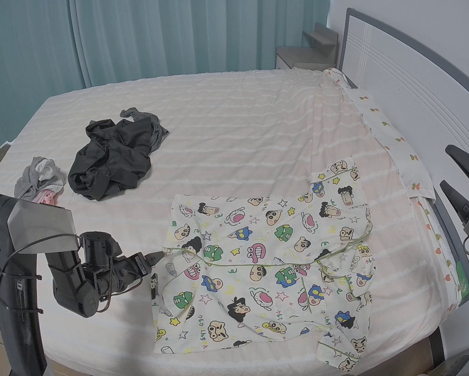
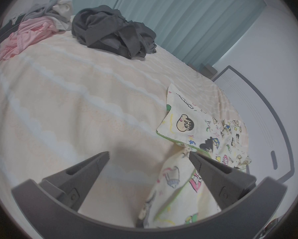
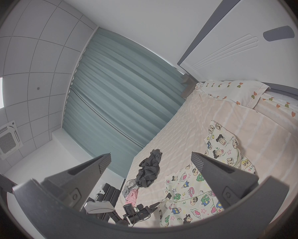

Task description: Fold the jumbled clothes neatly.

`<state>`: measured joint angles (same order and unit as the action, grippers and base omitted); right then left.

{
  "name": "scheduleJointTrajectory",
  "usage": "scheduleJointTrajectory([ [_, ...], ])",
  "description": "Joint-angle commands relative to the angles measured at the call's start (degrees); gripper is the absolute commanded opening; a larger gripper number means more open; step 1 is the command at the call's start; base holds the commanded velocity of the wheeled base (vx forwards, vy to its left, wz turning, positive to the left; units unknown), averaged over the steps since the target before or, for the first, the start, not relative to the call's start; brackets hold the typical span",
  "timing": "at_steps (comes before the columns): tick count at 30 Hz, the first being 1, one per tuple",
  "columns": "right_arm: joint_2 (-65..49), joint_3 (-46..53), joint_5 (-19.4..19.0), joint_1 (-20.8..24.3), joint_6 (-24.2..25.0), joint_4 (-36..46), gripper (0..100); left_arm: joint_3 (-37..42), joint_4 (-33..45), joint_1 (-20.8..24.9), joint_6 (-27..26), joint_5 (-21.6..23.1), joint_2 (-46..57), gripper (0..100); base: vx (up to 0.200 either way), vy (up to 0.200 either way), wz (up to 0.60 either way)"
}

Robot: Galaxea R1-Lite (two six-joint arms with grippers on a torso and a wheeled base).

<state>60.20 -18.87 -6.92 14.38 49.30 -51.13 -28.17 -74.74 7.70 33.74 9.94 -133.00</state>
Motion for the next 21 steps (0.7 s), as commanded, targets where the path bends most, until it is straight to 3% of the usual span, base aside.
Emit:
scheduleJointTrajectory([
  [1,-0.08,-0.03,-0.02,0.03,0.01,-0.03,100,5.76,-0.32,1.17,0.89,-0.71,7.84,100,0.000,0.000,0.00],
  [5,-0.17,-0.03,-0.02,0.03,0.01,-0.03,100,7.78,-0.32,1.44,1.41,-1.59,9.43,100,0.000,0.000,0.00],
  [9,-0.17,-0.03,-0.02,0.03,0.01,-0.03,100,10.86,-0.41,4.69,1.85,1.40,9.34,100,0.000,0.000,0.00],
  [15,-0.87,-0.20,-0.02,0.03,0.01,-0.03,100,10.95,-0.76,9.79,3.08,1.05,3.89,100,0.000,0.000,0.00],
  [21,-0.87,-0.20,-0.02,-0.06,0.01,0.24,100,10.68,-2.60,10.23,3.08,0.44,0.02,100,0.000,0.000,0.00],
])
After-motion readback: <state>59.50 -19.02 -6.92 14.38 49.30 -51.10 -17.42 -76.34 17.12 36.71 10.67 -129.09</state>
